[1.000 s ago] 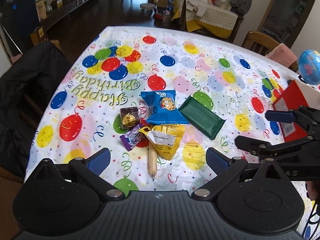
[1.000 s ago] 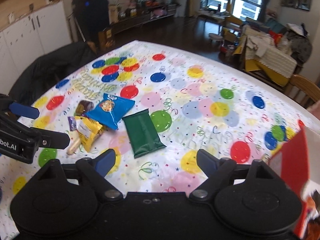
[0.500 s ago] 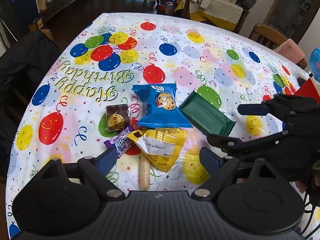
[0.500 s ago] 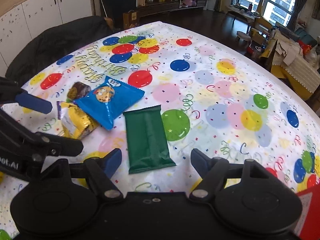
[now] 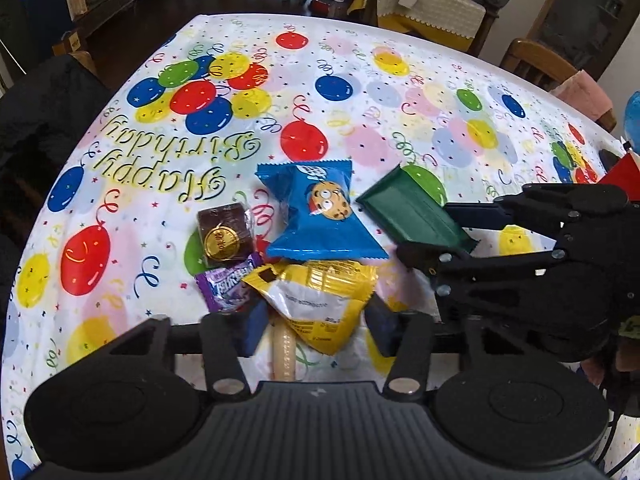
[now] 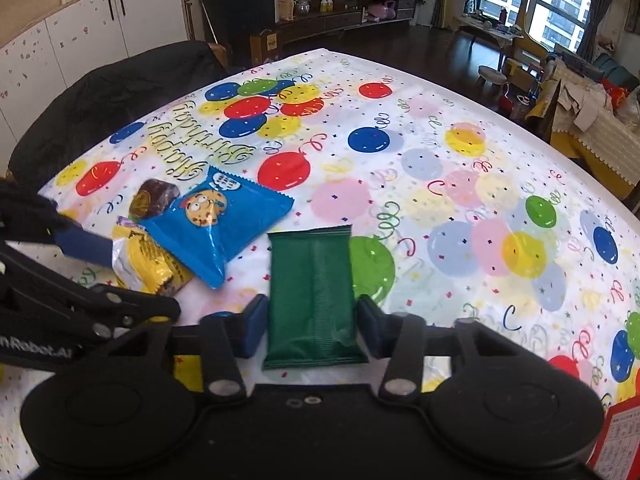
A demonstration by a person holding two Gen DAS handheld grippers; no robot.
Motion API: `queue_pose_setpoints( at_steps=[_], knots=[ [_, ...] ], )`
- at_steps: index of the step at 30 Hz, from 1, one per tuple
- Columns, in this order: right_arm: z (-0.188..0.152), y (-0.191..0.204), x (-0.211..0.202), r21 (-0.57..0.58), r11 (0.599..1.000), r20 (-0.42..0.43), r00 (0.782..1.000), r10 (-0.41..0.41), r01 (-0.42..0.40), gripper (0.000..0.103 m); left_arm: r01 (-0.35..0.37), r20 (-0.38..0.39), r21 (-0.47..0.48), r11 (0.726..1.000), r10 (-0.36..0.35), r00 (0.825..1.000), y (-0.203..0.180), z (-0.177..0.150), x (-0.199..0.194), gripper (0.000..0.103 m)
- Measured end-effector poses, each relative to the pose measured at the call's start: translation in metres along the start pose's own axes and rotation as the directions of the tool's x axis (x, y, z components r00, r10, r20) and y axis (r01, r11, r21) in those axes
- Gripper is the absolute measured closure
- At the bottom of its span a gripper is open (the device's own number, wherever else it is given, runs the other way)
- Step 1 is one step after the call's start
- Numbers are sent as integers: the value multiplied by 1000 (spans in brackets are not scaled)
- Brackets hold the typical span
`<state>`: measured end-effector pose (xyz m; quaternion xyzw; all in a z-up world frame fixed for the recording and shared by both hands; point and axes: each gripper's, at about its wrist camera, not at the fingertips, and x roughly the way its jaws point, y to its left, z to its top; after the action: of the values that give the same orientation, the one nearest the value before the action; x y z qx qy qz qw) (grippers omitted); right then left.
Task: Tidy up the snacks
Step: 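Grasp the green bar pack with the right gripper while the left grasps the yellow bag, then carry the green pack and yellow bag with both grippers into the red box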
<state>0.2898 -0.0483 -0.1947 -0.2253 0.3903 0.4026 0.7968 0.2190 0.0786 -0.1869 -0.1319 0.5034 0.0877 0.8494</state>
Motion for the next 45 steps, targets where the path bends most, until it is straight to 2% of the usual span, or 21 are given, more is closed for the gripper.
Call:
queue_pose_setpoints(
  at_steps=[3, 11, 25, 34, 45],
  knots=[
    [-1, 2, -1, 19, 1000, 0, 1000, -14, 14, 61, 1, 8, 1, 1000, -1, 1000, -1, -1, -2, 61],
    [-11, 1, -20, 118, 992, 0, 999, -47, 47, 61, 9, -1, -6, 1000, -9, 1000, 4, -6, -11, 62],
    [-36, 23, -105, 257, 961, 62, 991, -118, 98, 61, 57, 34, 60, 997, -59, 998, -8, -25, -66, 62],
    [-53, 44, -172, 325, 931, 106, 972, -210, 166, 61, 118, 88, 146, 982, -132, 987, -25, -40, -118, 62],
    [-77, 66, -241, 396, 883, 140, 933, -330, 253, 61, 182, 141, 277, 943, -227, 964, -62, -58, -172, 62]
  ],
)
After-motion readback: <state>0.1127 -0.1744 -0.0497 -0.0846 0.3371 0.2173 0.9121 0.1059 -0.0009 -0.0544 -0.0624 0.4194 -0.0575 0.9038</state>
